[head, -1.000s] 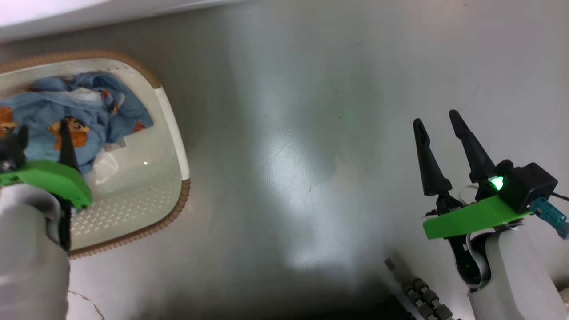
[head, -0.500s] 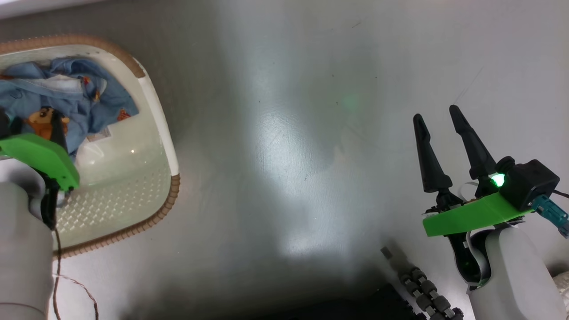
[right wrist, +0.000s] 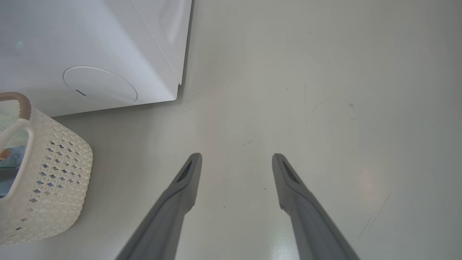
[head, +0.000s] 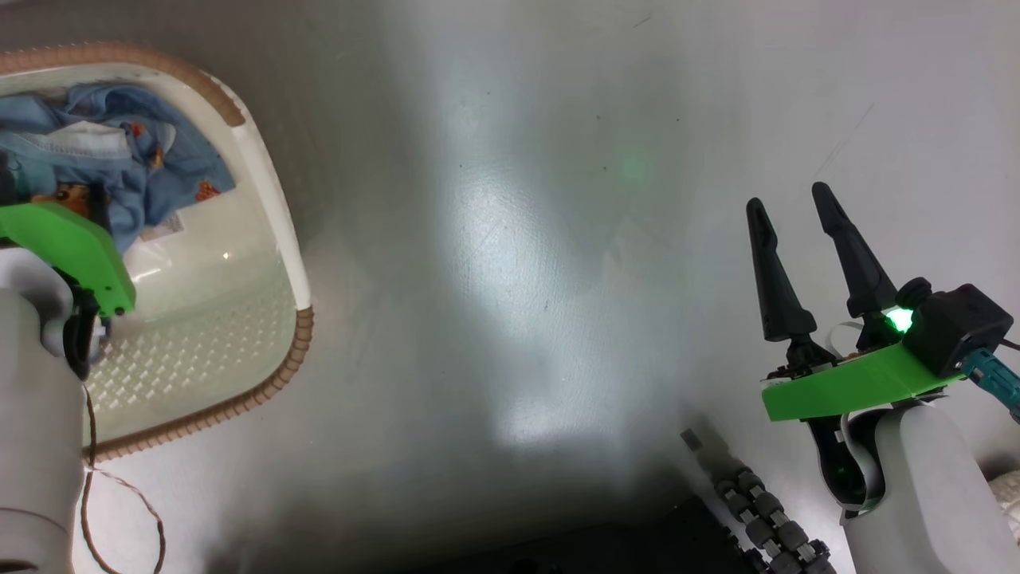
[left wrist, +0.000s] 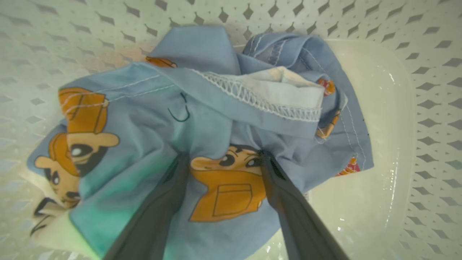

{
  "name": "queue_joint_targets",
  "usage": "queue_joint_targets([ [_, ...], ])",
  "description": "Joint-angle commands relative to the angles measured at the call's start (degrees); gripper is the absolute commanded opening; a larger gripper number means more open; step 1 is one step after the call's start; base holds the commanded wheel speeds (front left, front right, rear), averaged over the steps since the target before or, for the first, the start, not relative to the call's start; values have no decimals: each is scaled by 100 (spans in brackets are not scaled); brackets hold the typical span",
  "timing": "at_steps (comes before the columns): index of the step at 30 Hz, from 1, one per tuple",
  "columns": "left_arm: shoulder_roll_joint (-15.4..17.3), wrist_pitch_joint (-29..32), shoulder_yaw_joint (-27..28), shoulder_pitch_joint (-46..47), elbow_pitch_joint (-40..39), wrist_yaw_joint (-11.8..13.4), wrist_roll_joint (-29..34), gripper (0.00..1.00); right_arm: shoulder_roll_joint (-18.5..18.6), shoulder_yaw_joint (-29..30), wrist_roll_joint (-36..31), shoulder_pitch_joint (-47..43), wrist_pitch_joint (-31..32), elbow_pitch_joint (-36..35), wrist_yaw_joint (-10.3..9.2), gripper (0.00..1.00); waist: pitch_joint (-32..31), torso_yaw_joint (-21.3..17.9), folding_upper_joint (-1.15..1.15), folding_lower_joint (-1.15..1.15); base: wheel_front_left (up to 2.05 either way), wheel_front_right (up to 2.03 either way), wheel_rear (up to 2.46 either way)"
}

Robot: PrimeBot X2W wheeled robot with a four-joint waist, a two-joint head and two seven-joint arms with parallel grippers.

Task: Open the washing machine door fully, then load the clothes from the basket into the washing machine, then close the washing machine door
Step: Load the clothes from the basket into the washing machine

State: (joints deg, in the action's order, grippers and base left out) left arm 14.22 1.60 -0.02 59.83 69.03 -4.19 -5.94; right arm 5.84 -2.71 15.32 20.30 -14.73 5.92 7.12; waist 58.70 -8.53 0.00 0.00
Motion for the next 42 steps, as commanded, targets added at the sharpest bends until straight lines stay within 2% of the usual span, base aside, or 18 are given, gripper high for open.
queue_joint_targets([
  [1, 252, 28, 45, -141, 18, 74, 51, 100, 8, -84, 92, -240, -27, -116, 36, 100, 26, 1, 0, 0, 0, 0, 0],
  [10, 187, 20, -31, -91, 156, 107, 1, 100, -3, -65, 100, -286, -27, -156, 36, 100, 58, 15, 0, 0, 0, 0, 0],
  [11, 166, 16, -43, -88, 171, 97, -8, 82, 1, -56, 100, -290, -27, -155, 36, 100, 59, 23, 0, 0, 0, 0, 0],
  [12, 152, 1, -60, -84, 182, 86, -10, 34, 4, -51, 98, -292, -27, -151, 36, 100, 58, 29, 0, 0, 0, 0, 0],
  [13, 144, -31, -72, -80, 188, 84, -14, 0, 4, -48, 95, -286, -27, -146, 36, 100, 55, 31, 0, 0, 0, 0, 0],
  [22, 53, -576, -30, -254, 234, 35, -204, 0, -17, -64, 108, -96, -27, -124, 36, 100, -182, 37, 0, 0, 0, 0, 0],
  [28, -35, -1251, 17, -572, 230, -9, -347, 0, -37, -64, 122, -20, -27, -51, 36, 100, -622, 63, 0, 0, 0, 0, 0],
  [33, -193, -1545, 86, -910, 191, -52, -502, 0, -8, -60, 130, -38, -27, 58, 36, 100, -1097, 142, 0, 0, 0, 0, 0],
  [39, -352, -1652, 137, -1389, -131, -109, -627, 0, 16, -85, 109, -117, -27, 127, 36, 100, -1577, 216, 0, 0, 0, 0, 0],
  [42, -414, -1656, 185, -1695, -597, -116, -659, 0, 18, -110, 105, -140, -27, 159, 36, 100, -1779, 226, 0, 0, 0, 0, 0],
])
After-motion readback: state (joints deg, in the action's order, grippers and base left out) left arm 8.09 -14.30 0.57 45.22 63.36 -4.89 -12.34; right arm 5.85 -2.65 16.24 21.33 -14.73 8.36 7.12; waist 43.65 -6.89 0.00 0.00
